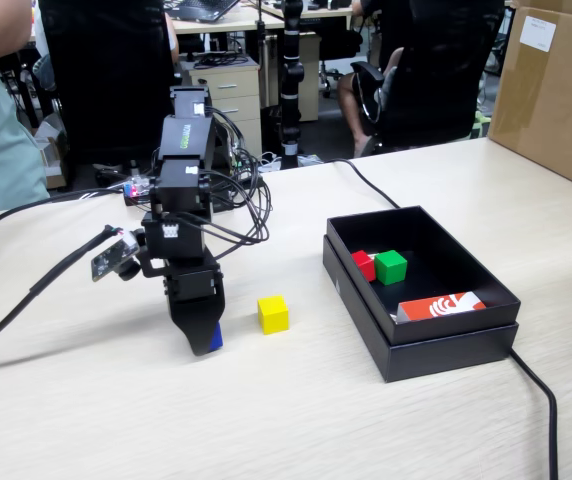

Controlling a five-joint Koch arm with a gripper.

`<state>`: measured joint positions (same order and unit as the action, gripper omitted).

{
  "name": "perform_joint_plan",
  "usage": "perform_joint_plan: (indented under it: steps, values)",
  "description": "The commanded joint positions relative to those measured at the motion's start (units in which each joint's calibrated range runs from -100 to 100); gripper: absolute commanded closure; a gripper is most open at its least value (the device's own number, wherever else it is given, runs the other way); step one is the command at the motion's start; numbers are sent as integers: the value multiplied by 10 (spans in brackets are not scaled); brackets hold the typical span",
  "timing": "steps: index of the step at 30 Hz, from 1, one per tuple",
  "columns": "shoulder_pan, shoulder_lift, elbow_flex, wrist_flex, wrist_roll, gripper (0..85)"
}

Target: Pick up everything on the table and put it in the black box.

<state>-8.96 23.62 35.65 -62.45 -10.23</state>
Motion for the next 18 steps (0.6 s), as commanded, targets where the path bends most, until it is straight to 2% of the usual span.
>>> perform_joint_plan:
  steps: [1,5,8,13,18]
  values:
    - [-2,-93,23,5,9,763]
    - [15,-228,-26,5,26,763]
    - [45,-334,-68,5,45,762]
    - [119,-450,-106,5,87,762]
    - [193,-454,-84,5,125,762]
